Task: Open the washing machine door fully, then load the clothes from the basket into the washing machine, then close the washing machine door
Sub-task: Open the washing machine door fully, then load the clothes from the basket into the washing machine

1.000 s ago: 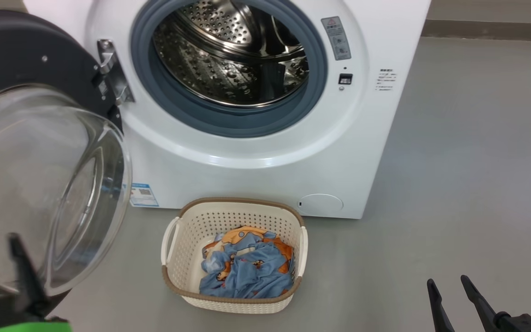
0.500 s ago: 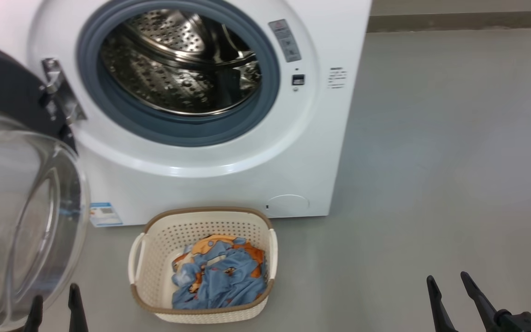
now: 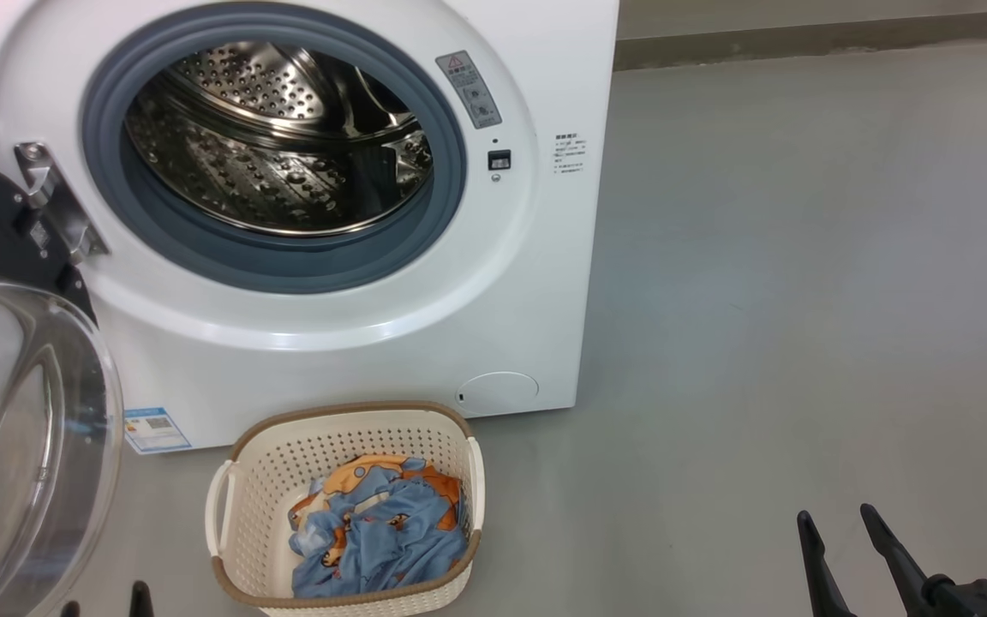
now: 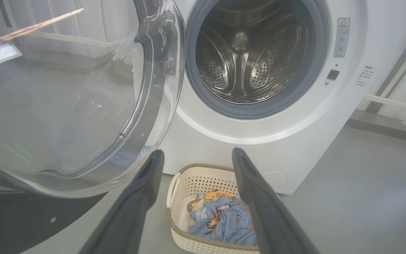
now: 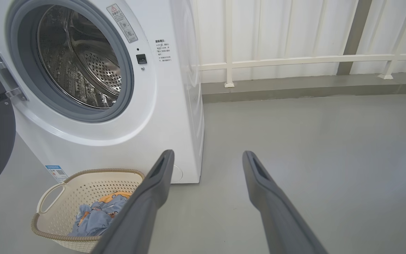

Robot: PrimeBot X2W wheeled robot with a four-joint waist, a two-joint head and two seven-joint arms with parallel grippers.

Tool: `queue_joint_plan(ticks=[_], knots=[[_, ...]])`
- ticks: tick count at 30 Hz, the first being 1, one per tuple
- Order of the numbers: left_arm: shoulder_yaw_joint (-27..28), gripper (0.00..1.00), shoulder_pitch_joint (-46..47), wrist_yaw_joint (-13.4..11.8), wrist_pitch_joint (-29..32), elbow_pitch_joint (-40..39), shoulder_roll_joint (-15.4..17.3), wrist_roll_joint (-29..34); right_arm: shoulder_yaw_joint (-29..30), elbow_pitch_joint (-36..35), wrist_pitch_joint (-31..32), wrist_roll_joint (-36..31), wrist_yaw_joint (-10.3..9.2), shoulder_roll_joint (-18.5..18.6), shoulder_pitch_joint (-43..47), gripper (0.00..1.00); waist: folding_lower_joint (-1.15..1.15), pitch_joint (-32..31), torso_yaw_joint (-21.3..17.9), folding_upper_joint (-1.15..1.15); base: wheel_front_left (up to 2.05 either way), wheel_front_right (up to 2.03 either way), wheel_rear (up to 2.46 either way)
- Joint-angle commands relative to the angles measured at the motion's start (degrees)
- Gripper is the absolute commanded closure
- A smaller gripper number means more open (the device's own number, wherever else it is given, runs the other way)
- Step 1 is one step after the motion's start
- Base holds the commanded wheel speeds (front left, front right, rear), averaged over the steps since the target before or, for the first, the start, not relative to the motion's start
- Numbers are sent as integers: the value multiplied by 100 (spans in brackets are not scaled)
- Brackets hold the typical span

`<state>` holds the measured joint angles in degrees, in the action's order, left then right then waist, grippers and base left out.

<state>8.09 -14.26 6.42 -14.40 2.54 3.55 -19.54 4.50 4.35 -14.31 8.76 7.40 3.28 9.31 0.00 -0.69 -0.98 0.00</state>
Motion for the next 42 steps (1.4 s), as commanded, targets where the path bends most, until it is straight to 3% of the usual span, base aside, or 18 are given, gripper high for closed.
queue_joint_plan(ticks=[1,15,42], knots=[[192,0,49,36,-59,-81,8,95,-114,-94,-69,-30,9,45,-192,0,0,-27,56,0,0,0,0],[180,0,4,99,-60,-22,-58,205,-247,57,-69,-58,9,72,-309,0,0,-165,360,0,0,0,0],[189,0,-57,106,-60,-5,-67,113,-182,-4,-69,-66,9,78,-280,0,0,-150,337,0,0,0,0]])
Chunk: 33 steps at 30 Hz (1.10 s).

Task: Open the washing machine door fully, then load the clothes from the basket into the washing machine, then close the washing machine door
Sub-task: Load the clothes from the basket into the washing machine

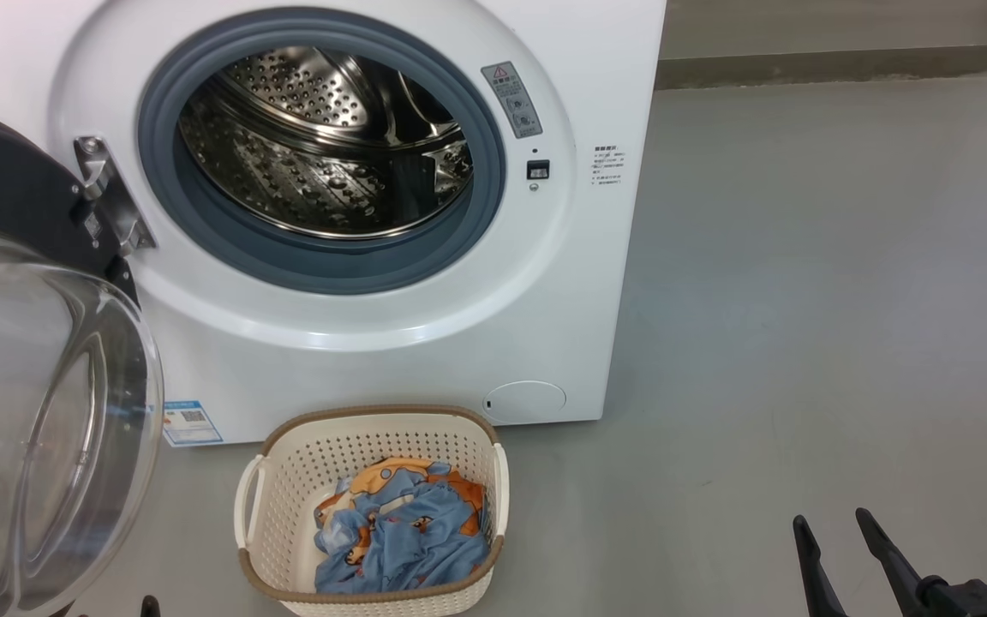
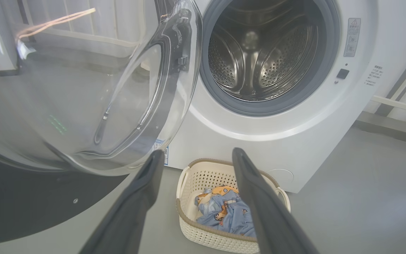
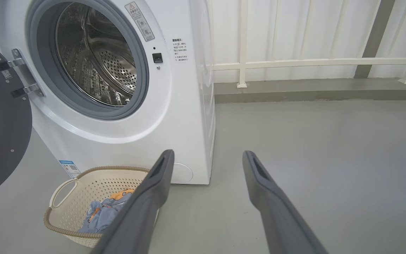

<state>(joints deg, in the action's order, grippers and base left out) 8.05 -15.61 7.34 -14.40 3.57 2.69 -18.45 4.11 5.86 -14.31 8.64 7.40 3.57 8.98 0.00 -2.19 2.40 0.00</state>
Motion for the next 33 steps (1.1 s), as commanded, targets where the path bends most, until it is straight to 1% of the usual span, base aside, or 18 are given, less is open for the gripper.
queue_joint_plan(ticks=[1,11,28,33], knots=[[203,0,74,14,-60,-96,20,43,-147,-156,-69,-53,9,46,-248,0,0,3,-3,0,0,0,0],[166,0,68,14,-60,22,19,108,-164,-138,-69,-46,9,24,-245,0,0,21,-25,0,0,0,0],[272,0,108,14,-60,6,19,197,-140,-134,-69,-49,9,1,-246,0,0,30,-49,0,0,0,0],[279,0,113,14,-60,15,19,179,-145,-133,-69,-40,9,-4,-244,0,0,22,-46,0,44,-54,9]])
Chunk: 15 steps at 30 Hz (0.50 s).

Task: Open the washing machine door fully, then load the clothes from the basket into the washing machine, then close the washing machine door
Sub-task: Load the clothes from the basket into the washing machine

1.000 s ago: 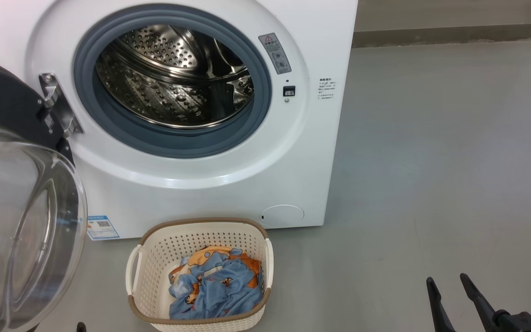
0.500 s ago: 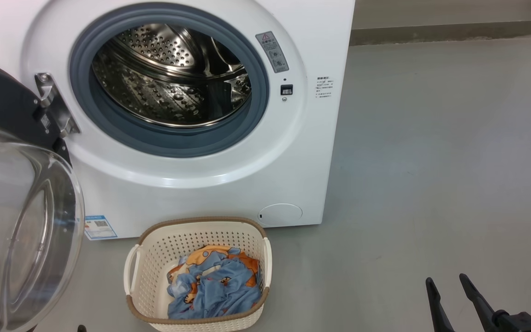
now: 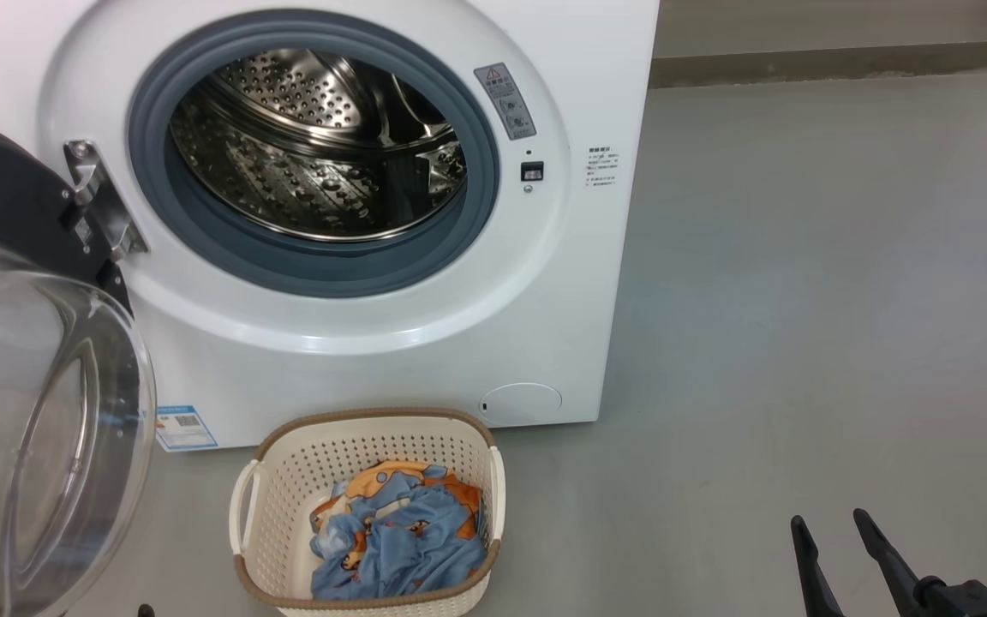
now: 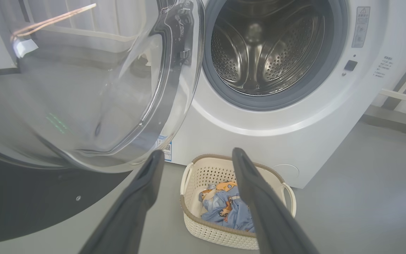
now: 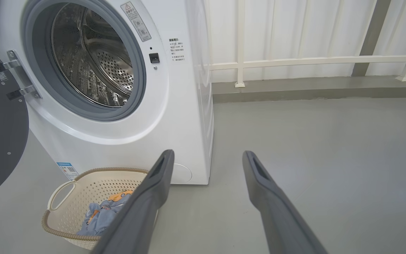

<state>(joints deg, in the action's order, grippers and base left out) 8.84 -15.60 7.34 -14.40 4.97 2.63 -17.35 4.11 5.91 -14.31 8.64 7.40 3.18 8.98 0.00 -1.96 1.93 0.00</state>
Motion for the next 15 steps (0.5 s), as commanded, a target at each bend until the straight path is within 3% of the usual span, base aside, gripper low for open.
queue_joint_plan(ticks=[1,15], knots=[[197,0,111,14,-60,-123,25,71,-146,-137,-69,-38,9,34,-244,0,0,-1,0,0,80,-100,19],[206,0,151,11,-60,-84,25,155,-135,-132,-69,-23,9,33,-239,0,0,-4,3,0,131,-141,10]])
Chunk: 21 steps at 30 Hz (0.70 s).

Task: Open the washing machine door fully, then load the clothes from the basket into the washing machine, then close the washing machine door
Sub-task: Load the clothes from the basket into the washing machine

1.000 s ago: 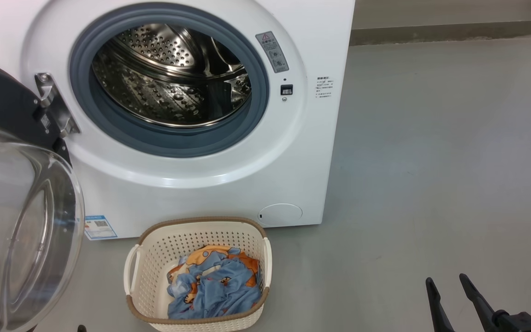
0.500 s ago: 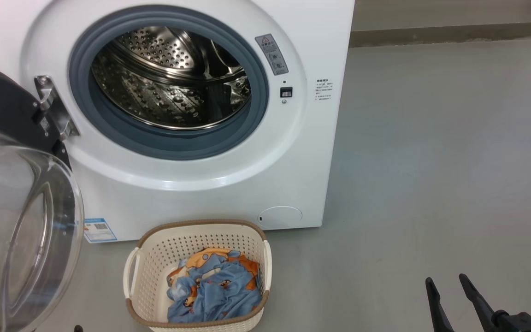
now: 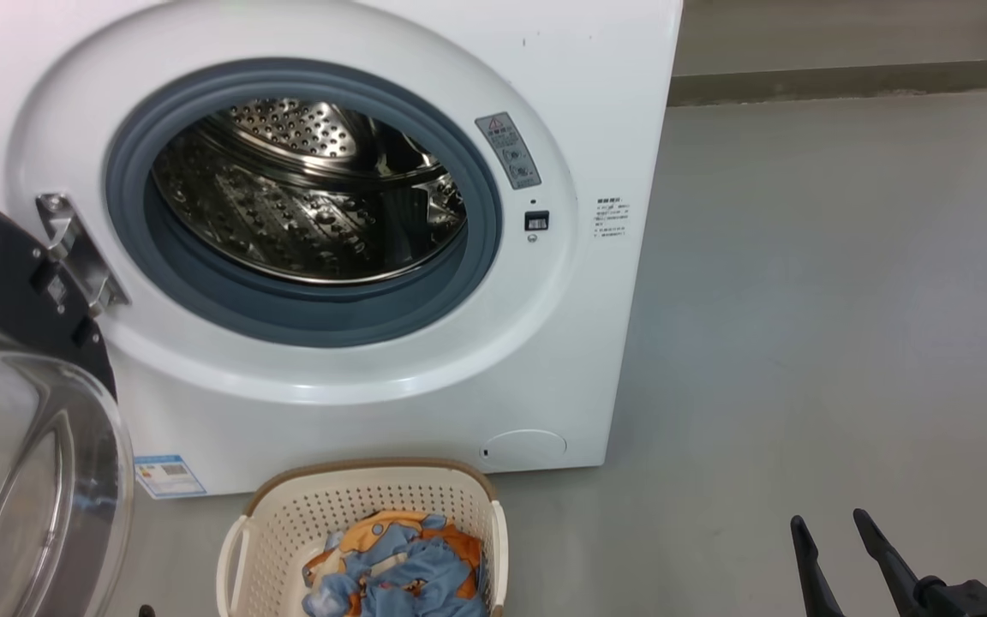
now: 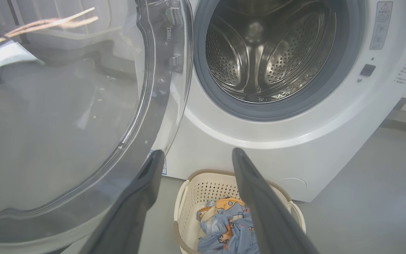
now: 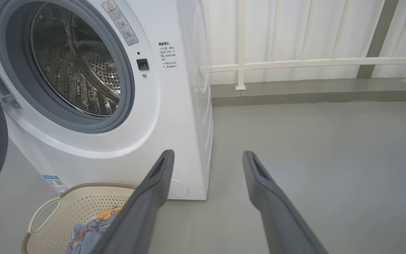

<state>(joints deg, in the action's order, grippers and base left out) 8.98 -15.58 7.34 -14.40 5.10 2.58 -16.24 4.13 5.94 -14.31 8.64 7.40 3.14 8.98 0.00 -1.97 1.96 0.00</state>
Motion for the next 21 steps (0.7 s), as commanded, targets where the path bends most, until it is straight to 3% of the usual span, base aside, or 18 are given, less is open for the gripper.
queue_joint_plan(ticks=[1,21], knots=[[191,0,148,11,-60,-97,30,44,-134,-135,-69,-20,9,36,-236,0,0,-5,0,0,74,-74,0],[41,0,118,13,-60,-274,30,121,-151,-158,-69,-30,9,16,-239,0,0,72,-24,0,12,-12,0]])
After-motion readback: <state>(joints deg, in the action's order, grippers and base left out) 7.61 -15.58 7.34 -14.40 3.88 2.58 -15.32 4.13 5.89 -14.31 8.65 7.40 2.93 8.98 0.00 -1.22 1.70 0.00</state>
